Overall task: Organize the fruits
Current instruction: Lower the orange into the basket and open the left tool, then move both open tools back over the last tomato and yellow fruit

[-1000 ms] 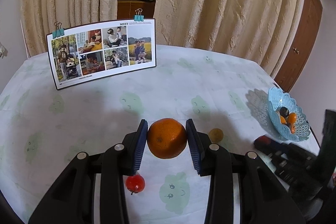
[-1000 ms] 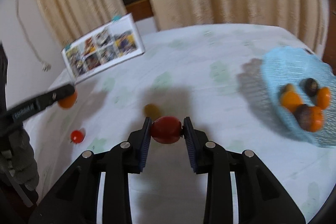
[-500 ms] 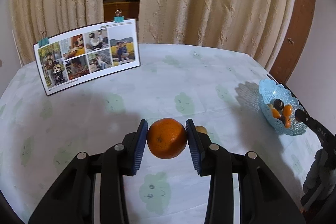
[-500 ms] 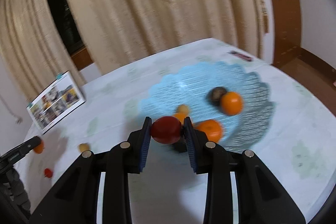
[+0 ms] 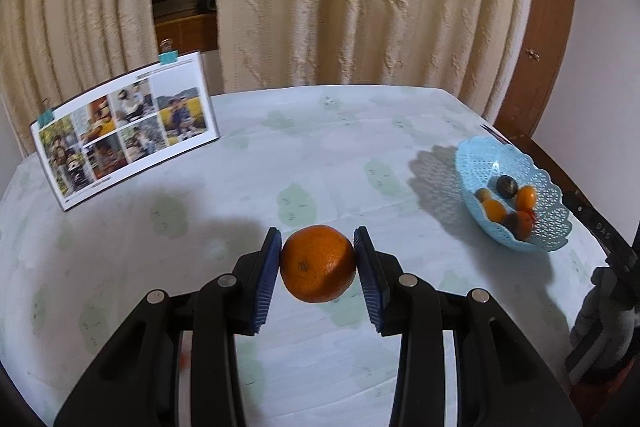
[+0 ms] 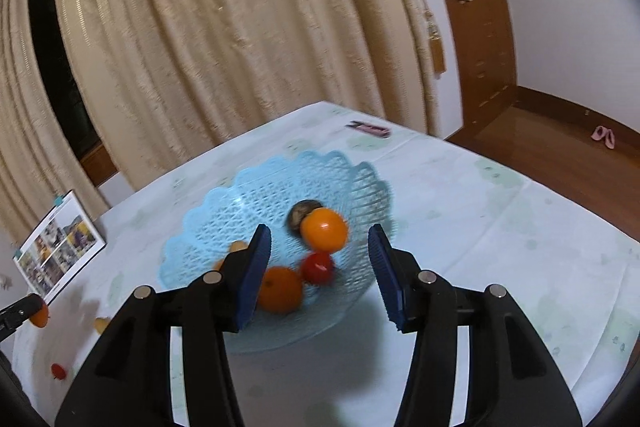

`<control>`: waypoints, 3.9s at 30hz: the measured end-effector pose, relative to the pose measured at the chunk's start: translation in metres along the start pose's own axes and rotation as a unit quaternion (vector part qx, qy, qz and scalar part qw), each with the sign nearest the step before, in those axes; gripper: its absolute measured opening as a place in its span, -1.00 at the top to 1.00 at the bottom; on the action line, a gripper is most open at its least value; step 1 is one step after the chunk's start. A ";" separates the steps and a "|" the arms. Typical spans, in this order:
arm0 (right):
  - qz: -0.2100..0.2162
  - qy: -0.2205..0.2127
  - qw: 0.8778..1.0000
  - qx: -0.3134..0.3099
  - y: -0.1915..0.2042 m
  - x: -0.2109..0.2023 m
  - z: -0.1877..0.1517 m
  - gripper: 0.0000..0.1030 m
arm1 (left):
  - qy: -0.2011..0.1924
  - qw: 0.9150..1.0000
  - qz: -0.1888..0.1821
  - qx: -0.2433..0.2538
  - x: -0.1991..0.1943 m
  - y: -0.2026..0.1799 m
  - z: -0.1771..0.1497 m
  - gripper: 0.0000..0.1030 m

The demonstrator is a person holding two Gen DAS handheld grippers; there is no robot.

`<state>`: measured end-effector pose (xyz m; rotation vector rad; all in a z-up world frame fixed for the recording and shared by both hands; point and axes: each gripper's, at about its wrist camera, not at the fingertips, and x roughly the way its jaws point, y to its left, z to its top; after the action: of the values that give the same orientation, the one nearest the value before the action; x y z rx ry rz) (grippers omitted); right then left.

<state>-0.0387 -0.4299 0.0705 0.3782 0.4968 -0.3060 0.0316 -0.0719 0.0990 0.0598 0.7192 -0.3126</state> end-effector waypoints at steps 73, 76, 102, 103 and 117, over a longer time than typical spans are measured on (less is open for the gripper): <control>-0.044 -0.057 0.996 0.050 -0.023 -0.008 -0.010 -0.32 | -0.039 0.991 -0.034 0.126 0.037 -0.159 0.037 -0.77; -0.048 -0.061 0.996 0.051 -0.024 -0.011 -0.011 -0.51 | -0.039 0.992 -0.029 0.116 0.031 -0.147 0.034 -0.77; 0.012 -0.054 0.998 0.007 0.038 -0.031 -0.022 -0.62 | -0.006 0.997 0.076 -0.016 -0.010 0.032 -0.024 -0.77; 0.017 -0.053 0.998 0.002 0.044 -0.032 -0.023 -0.62 | 0.000 0.996 0.083 -0.022 -0.009 0.040 -0.029 -0.77; 0.088 -0.014 0.993 -0.071 0.116 -0.033 -0.045 -0.62 | 0.043 0.990 0.111 -0.082 -0.007 0.104 -0.070 -0.77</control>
<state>-0.0414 -0.3018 0.0831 0.2769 0.4514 -0.1034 0.0134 0.0400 0.0448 -0.0023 0.8128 -0.0380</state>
